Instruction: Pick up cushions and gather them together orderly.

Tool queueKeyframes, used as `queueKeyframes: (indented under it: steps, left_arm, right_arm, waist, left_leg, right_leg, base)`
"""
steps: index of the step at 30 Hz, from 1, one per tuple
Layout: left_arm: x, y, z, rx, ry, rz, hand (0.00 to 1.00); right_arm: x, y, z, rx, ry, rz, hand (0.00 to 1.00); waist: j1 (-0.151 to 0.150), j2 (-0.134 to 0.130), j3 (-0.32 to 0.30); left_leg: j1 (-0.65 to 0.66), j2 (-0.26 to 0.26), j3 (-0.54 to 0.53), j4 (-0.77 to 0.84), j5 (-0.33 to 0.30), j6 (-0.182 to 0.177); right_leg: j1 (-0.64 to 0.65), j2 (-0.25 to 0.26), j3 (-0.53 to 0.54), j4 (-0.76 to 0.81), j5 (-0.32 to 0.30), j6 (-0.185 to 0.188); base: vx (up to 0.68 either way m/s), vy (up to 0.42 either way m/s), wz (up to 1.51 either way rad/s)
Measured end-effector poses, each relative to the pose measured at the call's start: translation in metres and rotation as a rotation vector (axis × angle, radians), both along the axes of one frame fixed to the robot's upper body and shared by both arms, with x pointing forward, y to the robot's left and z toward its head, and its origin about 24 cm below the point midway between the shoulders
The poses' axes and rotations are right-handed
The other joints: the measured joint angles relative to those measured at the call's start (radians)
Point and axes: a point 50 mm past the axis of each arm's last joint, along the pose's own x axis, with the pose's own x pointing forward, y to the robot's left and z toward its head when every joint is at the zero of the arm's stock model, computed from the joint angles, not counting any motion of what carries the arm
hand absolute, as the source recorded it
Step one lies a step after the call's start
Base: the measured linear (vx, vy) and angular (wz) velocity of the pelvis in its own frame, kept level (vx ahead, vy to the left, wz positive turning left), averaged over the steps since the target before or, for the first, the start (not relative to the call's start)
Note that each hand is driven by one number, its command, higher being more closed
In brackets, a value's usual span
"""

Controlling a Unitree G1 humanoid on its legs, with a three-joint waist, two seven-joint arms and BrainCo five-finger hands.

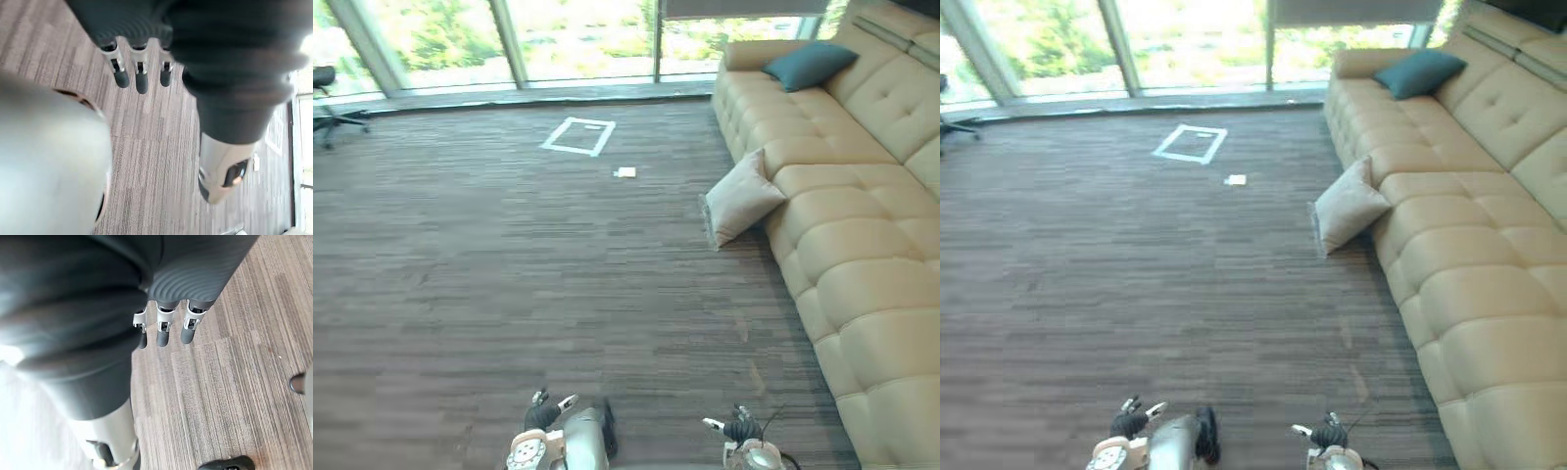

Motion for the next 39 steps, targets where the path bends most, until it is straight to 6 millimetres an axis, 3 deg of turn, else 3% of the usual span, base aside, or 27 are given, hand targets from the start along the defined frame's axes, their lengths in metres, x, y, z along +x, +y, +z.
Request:
queueKeyframes:
  steps: [2,3,4,6,7,9,10,11,12,13,14,16,17,18,19,21,22,24,26,29,31,32,33,34,36,38,39]
  left_arm:
    - [0.002,0.004,0.000,0.013,0.012,-0.007,0.00]
    - [0.002,0.005,-0.002,0.017,0.040,-0.020,0.00]
    - [-0.001,0.002,-0.005,0.011,0.067,-0.033,0.00]
    - [-0.002,-0.004,-0.006,0.007,0.073,-0.064,0.00]
    - [0.002,-0.009,-0.006,0.000,0.067,-0.083,0.00]
    - [0.003,-0.015,-0.007,-0.011,0.067,-0.107,0.00]
    - [0.005,-0.021,-0.007,-0.020,0.071,-0.130,0.00]
    - [0.005,-0.023,-0.008,-0.022,0.071,-0.138,0.00]
    - [0.006,-0.028,-0.008,-0.034,0.070,-0.144,0.00]
    - [0.005,-0.030,-0.008,-0.041,0.071,-0.143,0.00]
    - [0.005,-0.042,-0.010,-0.075,0.071,-0.135,0.00]
    - [0.007,-0.047,-0.009,-0.085,0.067,-0.141,0.00]
    - [0.007,-0.050,-0.009,-0.091,0.066,-0.144,0.00]
    - [0.009,-0.053,-0.008,-0.096,0.056,-0.143,0.00]
    - [0.009,-0.049,-0.008,-0.101,0.050,-0.109,0.00]
    - [0.011,-0.044,-0.006,-0.096,0.033,-0.073,0.00]
    - [0.013,-0.040,-0.003,-0.083,0.017,-0.066,0.00]
    - [0.015,-0.037,-0.001,-0.074,-0.004,-0.068,0.00]
    - [0.018,-0.037,0.002,-0.079,-0.038,-0.042,0.00]
    - [0.021,-0.034,0.005,-0.073,-0.060,-0.027,0.00]
    - [0.019,-0.035,0.004,-0.074,-0.055,-0.027,0.00]
    - [0.018,-0.035,0.004,-0.076,-0.051,-0.025,0.00]
    - [0.019,-0.030,0.004,-0.064,-0.051,-0.027,0.00]
    - [0.018,-0.028,0.004,-0.057,-0.045,-0.028,0.00]
    - [0.017,-0.026,0.003,-0.048,-0.035,-0.040,0.00]
    - [0.019,-0.025,0.001,-0.044,-0.018,-0.055,0.00]
    - [0.015,-0.025,-0.001,-0.045,0.003,-0.055,0.00]
  right_arm:
    - [0.001,0.001,0.000,0.001,-0.002,0.003,0.00]
    - [0.003,0.000,0.001,-0.003,-0.008,0.005,0.00]
    - [0.006,-0.003,0.003,-0.016,-0.027,0.009,0.00]
    - [0.009,-0.008,0.006,-0.035,-0.052,0.022,0.00]
    - [0.015,-0.009,0.009,-0.039,-0.078,0.020,0.00]
    - [0.019,-0.010,0.011,-0.041,-0.096,0.017,0.00]
    - [0.022,-0.010,0.013,-0.041,-0.109,0.018,0.00]
    - [0.023,-0.010,0.013,-0.041,-0.110,0.018,0.00]
    - [0.024,-0.009,0.013,-0.040,-0.112,0.019,0.00]
    - [0.025,-0.010,0.013,-0.038,-0.113,0.020,0.00]
    - [0.031,-0.017,0.016,-0.059,-0.126,0.028,0.00]
    - [0.032,-0.020,0.017,-0.060,-0.131,0.010,0.00]
    - [0.032,-0.021,0.017,-0.060,-0.131,0.002,0.00]
    - [0.031,-0.020,0.017,-0.059,-0.126,0.001,0.00]
    - [0.030,-0.019,0.016,-0.057,-0.112,0.007,0.00]
    - [0.029,-0.017,0.015,-0.053,-0.103,0.014,0.00]
    - [0.025,-0.014,0.013,-0.048,-0.085,0.027,0.00]
    - [0.019,-0.011,0.010,-0.038,-0.069,0.024,0.00]
    - [0.016,-0.013,0.009,-0.041,-0.058,0.011,0.00]
    - [0.014,-0.013,0.008,-0.041,-0.050,0.007,0.00]
    - [0.011,-0.014,0.008,-0.047,-0.044,0.007,0.00]
    - [0.009,-0.015,0.007,-0.050,-0.035,0.006,0.00]
    - [0.006,-0.009,0.005,-0.038,-0.026,0.006,0.00]
    - [0.001,-0.005,0.003,-0.026,-0.014,0.006,0.00]
    - [-0.001,0.001,0.003,-0.013,-0.012,0.010,0.00]
    - [0.001,-0.002,0.003,-0.024,-0.017,0.027,0.00]
    - [0.003,-0.004,0.005,-0.030,-0.033,0.029,0.00]
  waist:
    - [-0.002,-0.019,0.013]
    - [-0.007,-0.015,0.020]
    - [-0.018,-0.006,0.028]
    - [-0.030,0.007,0.024]
    - [-0.037,0.012,0.028]
    - [-0.046,0.015,0.030]
    - [-0.055,0.017,0.030]
    - [-0.056,0.017,0.030]
    - [-0.057,0.017,0.031]
    - [-0.062,0.022,0.033]
    - [-0.054,0.073,0.033]
    - [-0.063,0.074,0.036]
    - [-0.069,0.075,0.035]
    - [-0.083,0.082,0.035]
    - [-0.078,0.094,0.040]
    - [-0.071,0.096,0.045]
    - [-0.064,0.077,0.054]
    - [-0.050,0.058,0.052]
    - [-0.035,0.064,0.054]
    - [-0.028,0.062,0.055]
    - [-0.028,0.069,0.050]
    - [-0.021,0.075,0.038]
    - [-0.016,0.046,0.022]
    - [-0.020,0.022,0.005]
    - [-0.014,0.000,-0.002]
    - [-0.013,0.004,0.007]
    - [-0.019,0.005,0.007]
  left_leg:
    - [0.068,-0.010,0.022,0.029,-0.093,0.003]
    - [0.129,-0.022,0.024,0.019,-0.129,-0.002]
    - [0.232,-0.024,0.032,-0.012,-0.167,-0.006]
    - [0.366,-0.023,0.051,-0.107,-0.188,-0.018]
    - [0.431,-0.022,0.056,-0.164,-0.191,-0.026]
    - [0.488,-0.018,0.063,-0.219,-0.190,-0.028]
    - [0.541,-0.013,0.071,-0.262,-0.189,-0.028]
    - [0.560,-0.014,0.070,-0.275,-0.190,-0.028]
    - [0.610,-0.020,0.069,-0.303,-0.195,-0.048]
    - [0.643,-0.019,0.062,-0.312,-0.201,-0.077]
    - [0.682,0.027,0.051,-0.299,-0.171,-0.148]
    - [0.680,0.025,0.021,-0.257,-0.100,-0.168]
    - [0.658,0.039,0.007,-0.188,-0.064,-0.159]
    - [0.584,0.081,-0.030,-0.010,-0.008,-0.158]
    - [0.435,0.180,-0.060,0.354,0.063,-0.144]
    - [0.357,0.234,-0.052,0.535,0.045,-0.143]
    - [0.292,0.254,-0.031,0.606,0.002,-0.137]
    - [0.213,0.253,0.022,0.550,-0.042,-0.121]
    - [0.135,0.228,0.058,0.366,-0.080,-0.097]
    - [0.064,0.141,0.016,0.039,-0.066,-0.108]
    - [0.056,0.098,-0.002,-0.108,-0.003,-0.098]
    - [0.060,0.097,-0.013,-0.108,0.091,-0.060]
    - [0.062,0.076,0.000,-0.073,0.085,-0.036]
    - [0.063,0.058,0.016,-0.059,0.036,-0.028]
    - [0.102,0.038,0.059,-0.049,-0.032,-0.027]
    - [0.186,0.023,0.096,-0.051,-0.089,-0.038]
    - [0.245,0.017,0.110,-0.057,-0.114,-0.041]
  right_leg:
    - [-0.144,-0.023,0.017,0.362,0.112,0.153]
    - [-0.218,-0.039,0.001,0.548,0.127,0.182]
    - [-0.280,-0.046,-0.042,0.676,0.103,0.139]
    - [-0.399,-0.045,-0.124,0.690,0.063,0.077]
    - [-0.485,-0.042,-0.184,0.617,0.037,0.035]
    - [-0.560,-0.028,-0.233,0.474,0.031,0.017]
    - [-0.609,-0.011,-0.265,0.269,0.075,0.005]
    - [-0.613,-0.002,-0.267,0.190,0.108,0.001]
    - [-0.620,0.017,-0.260,-0.001,0.219,-0.012]
    - [-0.607,0.028,-0.249,-0.024,0.345,-0.047]
    - [-0.610,0.043,-0.260,0.085,0.312,-0.120]
    - [-0.608,0.021,-0.269,0.162,0.238,-0.119]
    - [-0.589,0.019,-0.279,0.167,0.207,-0.115]
    - [-0.537,0.024,-0.294,0.137,0.179,-0.115]
    - [-0.436,0.073,-0.287,0.053,0.164,-0.123]
    - [-0.351,0.105,-0.272,-0.005,0.158,-0.134]
    - [-0.257,0.119,-0.253,-0.063,0.146,-0.143]
    - [-0.172,0.120,-0.216,-0.122,0.130,-0.146]
    - [-0.116,0.119,-0.160,-0.157,0.125,-0.124]
    - [-0.056,0.099,-0.090,-0.197,0.099,-0.090]
    - [-0.020,0.091,-0.050,-0.203,0.066,-0.046]
    - [-0.005,0.090,-0.020,-0.197,0.038,-0.030]
    - [0.001,0.061,0.007,-0.184,0.017,-0.009]
    - [-0.010,0.035,0.014,-0.157,0.017,-0.007]
    - [-0.084,0.005,0.033,0.040,0.019,0.005]
    - [-0.240,-0.026,0.030,0.405,0.076,0.132]
    - [-0.297,-0.043,0.002,0.537,0.080,0.138]
  base:
    - [0.72,0.272,-0.34]
    - [0.48,0.127,-0.22]
    - [0.61,0.129,-0.19]
    - [0.70,0.104,-0.19]
    - [0.55,0.046,-0.09]
    - [0.57,-0.005,0.07]
    - [0.59,-0.051,0.15]
    - [0.64,-0.091,0.30]
    - [0.70,-0.114,0.31]
    - [0.98,-0.135,0.29]
    - [0.70,-0.093,0.21]
    - [0.54,-0.154,0.23]
    - [0.56,-0.257,0.38]
    - [0.62,-0.277,0.23]
    - [0.49,-0.206,0.10]
    - [0.46,-0.127,-0.36]
    - [0.43,-0.086,-0.51]
    - [0.37,-0.048,-0.58]
    - [0.38,0.033,-0.78]
    - [0.40,0.168,-0.75]
    - [0.41,0.253,-0.67]
    - [0.50,0.355,-0.74]
    - [0.50,0.351,-0.58]
    - [0.60,0.381,-0.41]
    - [0.54,0.330,-0.43]
    - [0.38,0.255,-0.54]
    - [0.41,0.222,-0.41]
